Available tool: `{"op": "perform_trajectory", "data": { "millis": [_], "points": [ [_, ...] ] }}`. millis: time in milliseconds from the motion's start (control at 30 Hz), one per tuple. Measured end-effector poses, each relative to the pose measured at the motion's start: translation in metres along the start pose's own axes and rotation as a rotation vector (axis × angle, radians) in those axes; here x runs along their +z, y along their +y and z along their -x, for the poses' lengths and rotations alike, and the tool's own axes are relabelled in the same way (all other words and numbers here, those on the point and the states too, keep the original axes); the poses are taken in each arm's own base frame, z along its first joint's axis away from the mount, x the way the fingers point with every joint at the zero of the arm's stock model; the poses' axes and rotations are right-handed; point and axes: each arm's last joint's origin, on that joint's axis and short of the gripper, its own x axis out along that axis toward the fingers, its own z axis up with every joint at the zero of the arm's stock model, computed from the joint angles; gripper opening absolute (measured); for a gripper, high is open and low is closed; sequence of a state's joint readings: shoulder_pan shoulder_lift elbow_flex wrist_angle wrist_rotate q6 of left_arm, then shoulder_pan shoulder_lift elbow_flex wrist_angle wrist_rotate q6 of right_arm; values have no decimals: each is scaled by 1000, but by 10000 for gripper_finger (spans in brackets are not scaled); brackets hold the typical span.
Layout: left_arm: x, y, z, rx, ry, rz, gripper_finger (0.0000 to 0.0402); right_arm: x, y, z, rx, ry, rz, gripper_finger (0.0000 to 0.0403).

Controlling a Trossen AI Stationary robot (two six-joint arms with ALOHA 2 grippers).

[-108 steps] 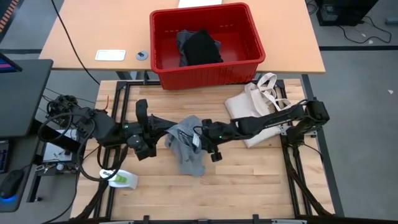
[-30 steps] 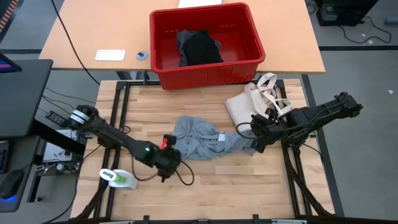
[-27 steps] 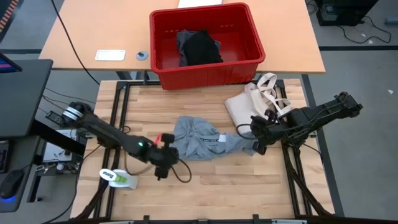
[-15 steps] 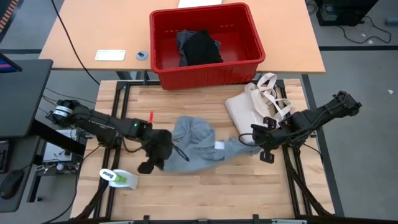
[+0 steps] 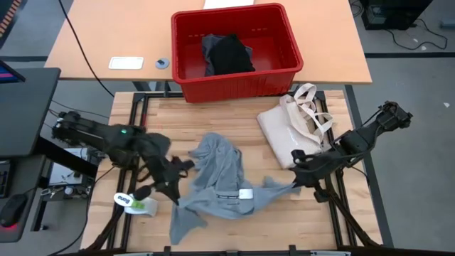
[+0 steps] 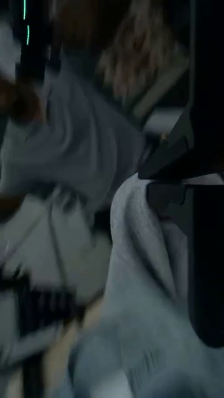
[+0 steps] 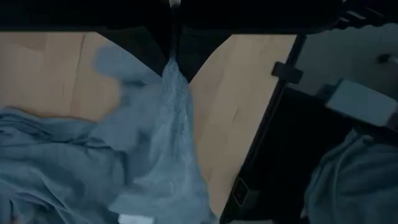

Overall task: Fold Laundry from Bin
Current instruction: Fold the gray shirt

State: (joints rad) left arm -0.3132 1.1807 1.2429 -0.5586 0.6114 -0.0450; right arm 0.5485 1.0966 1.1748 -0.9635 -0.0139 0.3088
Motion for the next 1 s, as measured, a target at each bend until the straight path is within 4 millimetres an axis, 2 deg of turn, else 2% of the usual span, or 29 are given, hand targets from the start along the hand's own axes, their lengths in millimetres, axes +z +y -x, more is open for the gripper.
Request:
{"op": "perform_trajectory", "data": {
  "millis": [100, 200, 267, 367, 433, 533, 600, 733, 867, 1000],
  "points": [
    [-13, -1, 3, 181, 125, 21, 11, -4, 0, 0, -3, 49, -45, 13],
    [-34, 9, -5, 290, 225, 36, 11, -8, 0, -4, 7, 99, -80, 13],
    [-52, 21, -15, 304, 260, 49, 11, -11, -1, -7, -2, 127, -100, 13],
    [-92, 46, -32, 327, 364, 114, 11, -14, -4, -10, -29, 150, -154, 13],
    [-112, 60, -36, 361, 391, 183, 11, -18, -6, -11, -66, 179, -204, 13],
    [-128, 75, -32, 424, 374, 329, 22, -23, -8, -12, -98, 217, -271, 13],
    [-132, 79, -30, 442, 368, 391, 44, -24, -9, -12, -102, 223, -292, 13],
    [-124, 77, -26, 483, 341, 408, 115, -23, -9, -12, -109, 208, -301, 13],
    [-111, 73, -20, 673, 377, 370, 183, -22, -12, -12, -173, 173, -334, 13],
    [-100, 62, -24, 833, 370, 309, 214, -20, -16, -12, -243, 135, -381, 13]
  ]
}}
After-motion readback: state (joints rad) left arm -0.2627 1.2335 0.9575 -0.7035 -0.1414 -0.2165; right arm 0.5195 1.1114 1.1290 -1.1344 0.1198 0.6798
